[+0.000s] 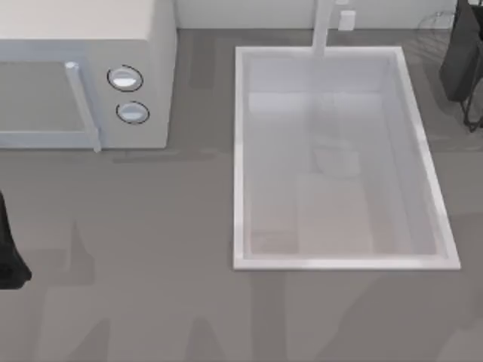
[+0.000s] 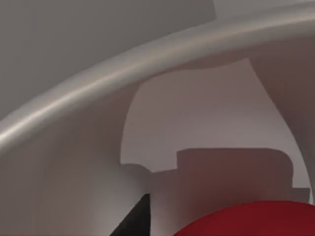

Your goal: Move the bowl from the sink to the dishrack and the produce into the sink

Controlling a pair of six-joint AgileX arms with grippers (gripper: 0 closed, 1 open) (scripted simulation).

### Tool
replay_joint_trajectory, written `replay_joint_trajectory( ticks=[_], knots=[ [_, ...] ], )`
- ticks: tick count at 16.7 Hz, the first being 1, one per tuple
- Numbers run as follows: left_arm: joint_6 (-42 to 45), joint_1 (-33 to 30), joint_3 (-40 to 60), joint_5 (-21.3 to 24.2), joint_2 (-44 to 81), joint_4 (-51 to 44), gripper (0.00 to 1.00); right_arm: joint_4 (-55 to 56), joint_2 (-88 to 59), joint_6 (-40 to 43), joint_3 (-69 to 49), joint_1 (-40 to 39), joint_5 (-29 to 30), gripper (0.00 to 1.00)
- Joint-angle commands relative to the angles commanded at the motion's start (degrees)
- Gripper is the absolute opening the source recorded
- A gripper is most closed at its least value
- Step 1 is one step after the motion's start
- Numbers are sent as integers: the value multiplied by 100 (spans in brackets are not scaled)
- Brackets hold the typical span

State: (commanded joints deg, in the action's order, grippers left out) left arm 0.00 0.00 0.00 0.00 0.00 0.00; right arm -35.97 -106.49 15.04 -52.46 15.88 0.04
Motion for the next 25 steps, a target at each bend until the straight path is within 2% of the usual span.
replay_joint_trajectory(
  ticks=[8,16,17,21,25],
  knots=[
    [0,0,0,0,0,0,100,0,0,0,0,0,0,2],
    [0,0,0,0,0,0,100,0,0,0,0,0,0,0],
    [0,0,0,0,0,0,100,-311,479,-108,-249,-32,-99,0],
    [0,0,0,0,0,0,100,-719,637,-74,-618,-37,-120,0],
    [0,0,0,0,0,0,100,-1950,891,-91,-1185,-5,-111,0]
  ],
)
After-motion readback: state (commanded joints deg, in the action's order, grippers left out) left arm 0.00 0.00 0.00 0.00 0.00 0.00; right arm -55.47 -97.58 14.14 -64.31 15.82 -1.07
